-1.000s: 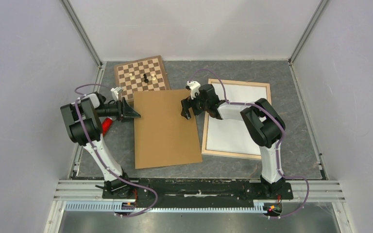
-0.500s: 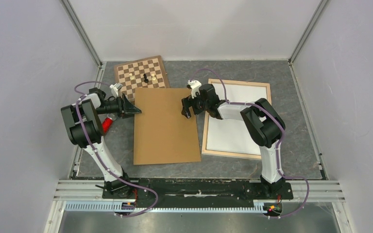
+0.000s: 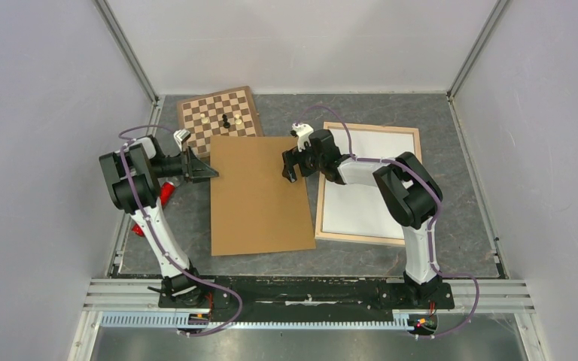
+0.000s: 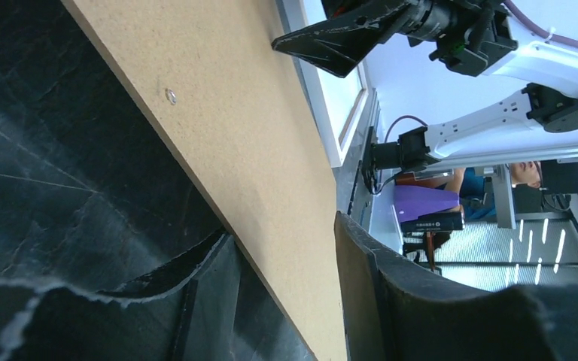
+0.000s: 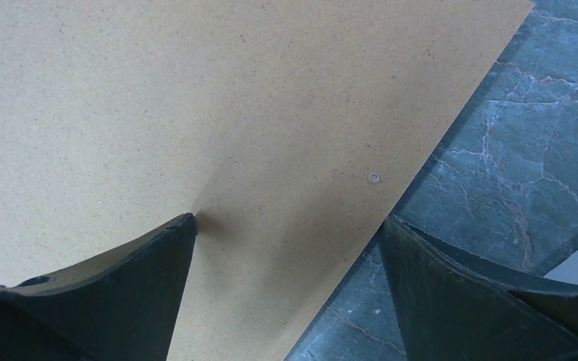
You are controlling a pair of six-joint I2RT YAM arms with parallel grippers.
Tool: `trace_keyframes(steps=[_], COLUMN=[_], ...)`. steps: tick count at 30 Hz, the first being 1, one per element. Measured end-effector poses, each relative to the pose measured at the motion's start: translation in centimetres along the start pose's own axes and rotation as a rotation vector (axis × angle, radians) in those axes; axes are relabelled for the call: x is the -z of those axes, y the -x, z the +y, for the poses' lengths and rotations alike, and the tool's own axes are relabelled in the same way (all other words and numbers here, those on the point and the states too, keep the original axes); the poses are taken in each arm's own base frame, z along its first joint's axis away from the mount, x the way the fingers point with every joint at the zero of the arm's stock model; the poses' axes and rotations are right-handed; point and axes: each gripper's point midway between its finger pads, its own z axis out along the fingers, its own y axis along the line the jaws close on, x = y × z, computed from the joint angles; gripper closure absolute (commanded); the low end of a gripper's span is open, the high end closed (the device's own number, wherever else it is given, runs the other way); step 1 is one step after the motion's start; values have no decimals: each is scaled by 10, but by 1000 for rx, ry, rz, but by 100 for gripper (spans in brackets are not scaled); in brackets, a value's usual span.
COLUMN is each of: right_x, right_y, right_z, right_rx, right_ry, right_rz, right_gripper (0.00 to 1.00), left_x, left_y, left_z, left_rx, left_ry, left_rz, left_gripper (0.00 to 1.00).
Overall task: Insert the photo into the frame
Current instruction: Pick up the photo frame item at the center of the board.
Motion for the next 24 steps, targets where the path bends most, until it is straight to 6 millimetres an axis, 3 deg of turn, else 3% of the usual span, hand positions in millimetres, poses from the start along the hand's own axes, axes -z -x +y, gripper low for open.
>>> trace_keyframes(steps=[8,17,20,24], right_x=[0,-6,-6,-6], right_y=[1,13,13,13], right_z=[0,22,22,23], right_rx=[-7,48,50,51], right_ry=[-1,45,47,52], right_rz=[-2,-42,-42,-41], right_gripper=[8,8,8,8], left_x=[-1,-25,-25,-25], left_y=[4,5,5,3], left_z=[-12,-32,-30,-28], left_rx=[20,40,60,72], left_ry=[-31,-83,-85,-83], left_rz=[-17,27,28,34], left_gripper=[40,39,45,60])
